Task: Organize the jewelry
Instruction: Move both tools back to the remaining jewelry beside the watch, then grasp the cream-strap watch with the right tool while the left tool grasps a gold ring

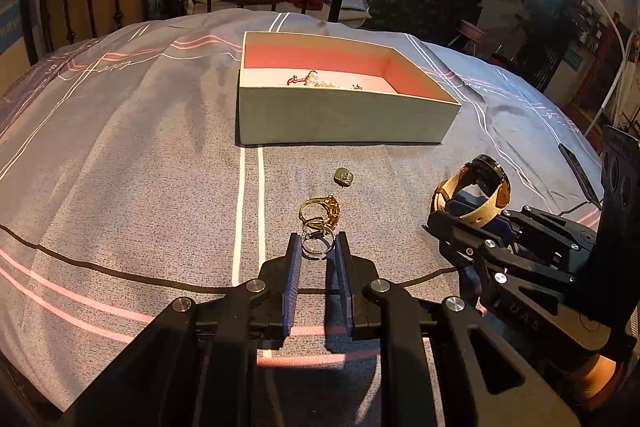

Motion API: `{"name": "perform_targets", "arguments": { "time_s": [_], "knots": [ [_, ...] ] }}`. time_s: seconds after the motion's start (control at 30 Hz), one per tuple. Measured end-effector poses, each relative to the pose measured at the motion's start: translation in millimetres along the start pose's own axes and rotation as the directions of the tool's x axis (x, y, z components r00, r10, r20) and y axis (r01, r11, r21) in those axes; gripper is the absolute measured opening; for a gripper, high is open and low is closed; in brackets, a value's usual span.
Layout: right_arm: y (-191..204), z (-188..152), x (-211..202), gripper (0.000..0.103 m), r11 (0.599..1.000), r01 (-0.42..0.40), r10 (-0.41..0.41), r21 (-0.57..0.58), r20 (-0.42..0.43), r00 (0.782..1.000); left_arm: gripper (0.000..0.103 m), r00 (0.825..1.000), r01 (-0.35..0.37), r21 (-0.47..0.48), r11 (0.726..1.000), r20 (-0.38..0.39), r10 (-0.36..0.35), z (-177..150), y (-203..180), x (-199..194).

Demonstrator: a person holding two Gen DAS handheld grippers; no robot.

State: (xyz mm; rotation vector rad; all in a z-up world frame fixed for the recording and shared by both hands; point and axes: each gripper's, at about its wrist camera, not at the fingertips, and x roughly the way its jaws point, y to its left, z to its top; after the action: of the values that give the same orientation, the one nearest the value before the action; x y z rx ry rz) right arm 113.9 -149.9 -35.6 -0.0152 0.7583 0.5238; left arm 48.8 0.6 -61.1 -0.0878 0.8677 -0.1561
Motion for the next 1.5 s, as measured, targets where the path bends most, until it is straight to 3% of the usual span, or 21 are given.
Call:
{"name": "perform_targets", "arguments": {
  "time_s": [0.33,0.43,0.6,0.7,0.77,0.83,0.9,0.97,1.23,1.37,1.5],
  "knots": [
    [-2.9,-3.3,-7.5,0.016,0.999,-0.015,0.014,0.032,0.031,0.999,0.017,1.000,0.005,0.013,1.000,-0.003,-0.005,1.4,-5.8,0.7],
    [-3.6,-1.6,-11.3,0.008,0.999,-0.020,0.019,0.033,0.048,0.999,0.017,1.000,0.004,0.017,1.000,-0.005,-0.004,2.2,-6.9,1.7],
    [-9.0,-0.4,-9.8,0.008,0.997,-0.051,0.049,0.060,0.033,0.998,0.017,1.000,0.004,0.025,1.000,-0.008,-0.003,2.1,-8.6,3.2],
    [-8.4,-1.9,-8.1,0.015,0.997,-0.051,0.050,0.063,0.030,0.998,0.017,1.000,0.004,0.025,1.000,-0.008,-0.004,1.8,-8.8,3.4],
    [-6.5,-0.6,-7.7,0.047,0.998,-0.033,0.031,0.057,0.035,0.999,0.017,1.000,0.004,0.025,1.000,-0.009,-0.003,1.9,-8.8,3.5],
    [-4.8,1.0,-9.1,0.056,0.998,-0.020,0.017,0.052,0.051,0.999,0.017,1.000,0.004,0.025,1.000,-0.008,-0.004,1.8,-9.1,3.3],
    [-5.3,4.6,-4.7,0.056,0.999,0.002,-0.004,0.054,0.030,1.000,0.017,1.000,0.005,0.023,1.000,-0.010,-0.004,1.3,-9.5,4.0],
    [-7.6,7.9,-0.9,0.044,0.998,0.014,-0.016,0.067,0.019,1.000,0.017,1.000,0.006,0.025,1.000,-0.010,-0.005,1.2,-9.9,4.1],
    [-16.2,20.5,-19.1,0.043,0.989,-0.047,0.036,0.143,0.080,0.996,0.017,1.000,0.007,0.028,1.000,-0.008,-0.007,1.5,-10.3,3.5],
    [-34.7,19.4,-44.3,0.043,0.989,0.006,-0.026,0.148,0.136,0.990,0.017,1.000,0.011,0.026,1.000,-0.003,-0.011,2.1,-10.0,2.5],
    [-64.7,23.5,-41.9,0.046,0.985,0.097,-0.110,0.141,0.091,0.990,0.017,1.000,0.015,0.026,1.000,0.004,-0.015,3.7,-10.7,1.2]
  ]
}}
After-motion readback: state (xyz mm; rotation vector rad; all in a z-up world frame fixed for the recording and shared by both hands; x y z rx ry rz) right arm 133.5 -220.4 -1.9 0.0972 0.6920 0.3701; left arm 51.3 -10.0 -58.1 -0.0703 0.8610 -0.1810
